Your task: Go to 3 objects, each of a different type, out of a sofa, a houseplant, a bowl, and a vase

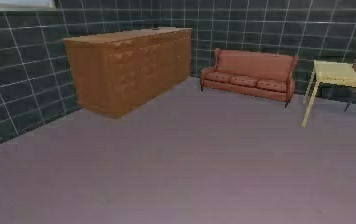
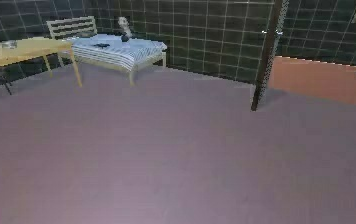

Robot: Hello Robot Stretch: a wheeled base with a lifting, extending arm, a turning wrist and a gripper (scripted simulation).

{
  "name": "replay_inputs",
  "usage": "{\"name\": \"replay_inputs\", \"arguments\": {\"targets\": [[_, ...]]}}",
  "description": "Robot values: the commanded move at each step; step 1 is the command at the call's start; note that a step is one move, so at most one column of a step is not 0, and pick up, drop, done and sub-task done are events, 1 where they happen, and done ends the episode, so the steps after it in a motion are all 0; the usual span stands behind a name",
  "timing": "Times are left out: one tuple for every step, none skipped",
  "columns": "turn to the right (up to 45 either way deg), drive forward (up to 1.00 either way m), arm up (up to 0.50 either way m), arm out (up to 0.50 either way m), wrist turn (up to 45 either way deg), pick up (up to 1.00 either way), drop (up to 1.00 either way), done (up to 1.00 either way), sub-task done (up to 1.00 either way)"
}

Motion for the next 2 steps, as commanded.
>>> {"name": "replay_inputs", "arguments": {"targets": [[27.0,0.0,0.0,0.0,0.0,0.0,0.0,0.0,0.0],[0.0,1.0,0.0,0.0,0.0,0.0,0.0,0.0,0.0]]}}
